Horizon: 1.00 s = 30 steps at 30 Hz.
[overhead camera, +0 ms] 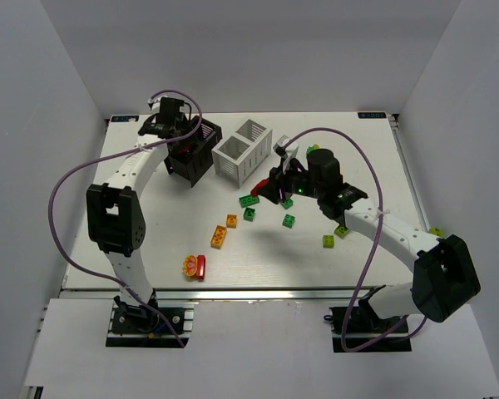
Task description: Sort the legos into containers by color
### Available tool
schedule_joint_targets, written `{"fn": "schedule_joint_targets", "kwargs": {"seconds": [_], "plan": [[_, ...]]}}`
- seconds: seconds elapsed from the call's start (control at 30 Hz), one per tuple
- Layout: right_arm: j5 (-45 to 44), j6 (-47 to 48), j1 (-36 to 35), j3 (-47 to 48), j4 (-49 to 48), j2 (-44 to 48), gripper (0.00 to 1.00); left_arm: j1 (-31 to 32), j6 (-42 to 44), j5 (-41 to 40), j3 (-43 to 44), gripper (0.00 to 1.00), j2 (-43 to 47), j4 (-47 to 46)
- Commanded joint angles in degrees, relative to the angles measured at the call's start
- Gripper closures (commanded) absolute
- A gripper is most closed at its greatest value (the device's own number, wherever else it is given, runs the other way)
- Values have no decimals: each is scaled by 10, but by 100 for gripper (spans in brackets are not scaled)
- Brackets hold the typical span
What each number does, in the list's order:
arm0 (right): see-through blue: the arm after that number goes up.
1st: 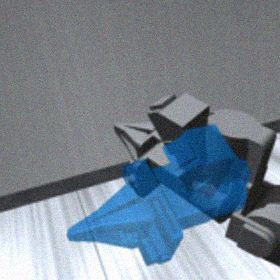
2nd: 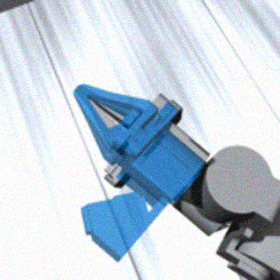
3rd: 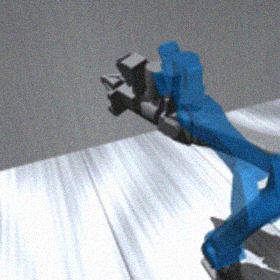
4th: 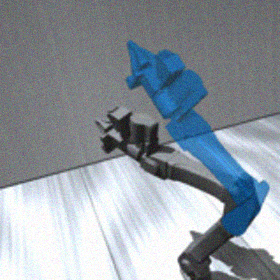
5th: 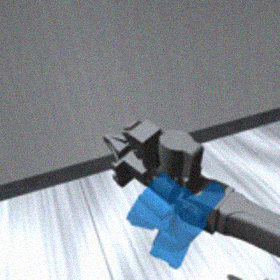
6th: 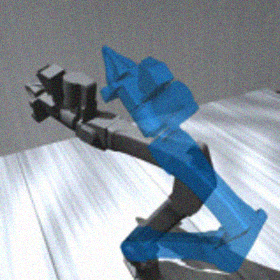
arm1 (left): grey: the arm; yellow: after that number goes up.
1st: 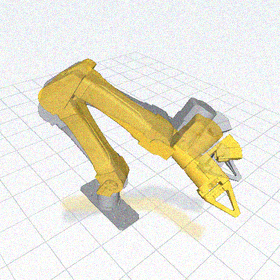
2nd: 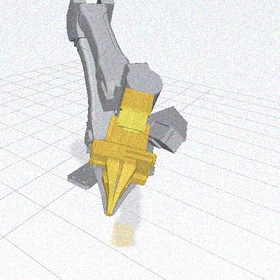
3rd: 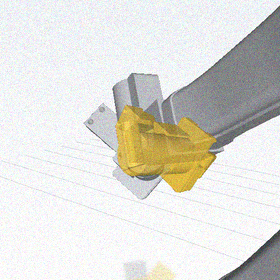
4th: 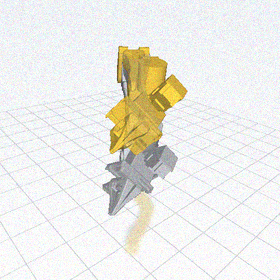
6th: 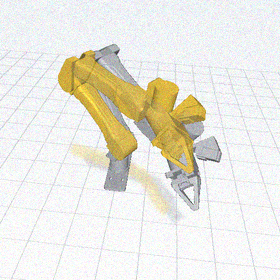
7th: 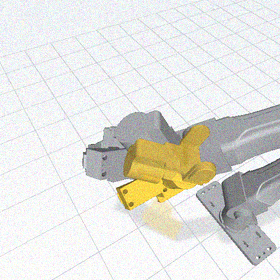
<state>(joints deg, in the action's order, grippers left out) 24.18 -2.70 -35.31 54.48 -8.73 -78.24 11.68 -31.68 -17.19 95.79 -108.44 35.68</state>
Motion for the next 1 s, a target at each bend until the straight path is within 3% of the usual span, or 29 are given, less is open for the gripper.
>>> {"fn": "schedule_joint_targets", "kwargs": {"seconds": [0.0,0.23,0.6,0.67,0.8,0.87,0.97], "plan": [[4,4,2,-2,-19,15,100,-3,4,-9,30,40,4,4],[6,5,2,-2,-19,16,100,-3,3,-6,35,30,7,7],[9,8,3,-2,-18,16,100,-3,1,-4,38,23,13,10],[9,8,2,-1,-17,17,100,-3,1,-3,39,16,14,11],[10,9,2,0,-17,17,100,-3,1,-4,41,14,17,12],[10,9,2,1,-16,15,100,-3,0,-7,40,2,22,13],[13,14,3,3,-15,16,100,-3,0,-7,41,2,27,15]]}}
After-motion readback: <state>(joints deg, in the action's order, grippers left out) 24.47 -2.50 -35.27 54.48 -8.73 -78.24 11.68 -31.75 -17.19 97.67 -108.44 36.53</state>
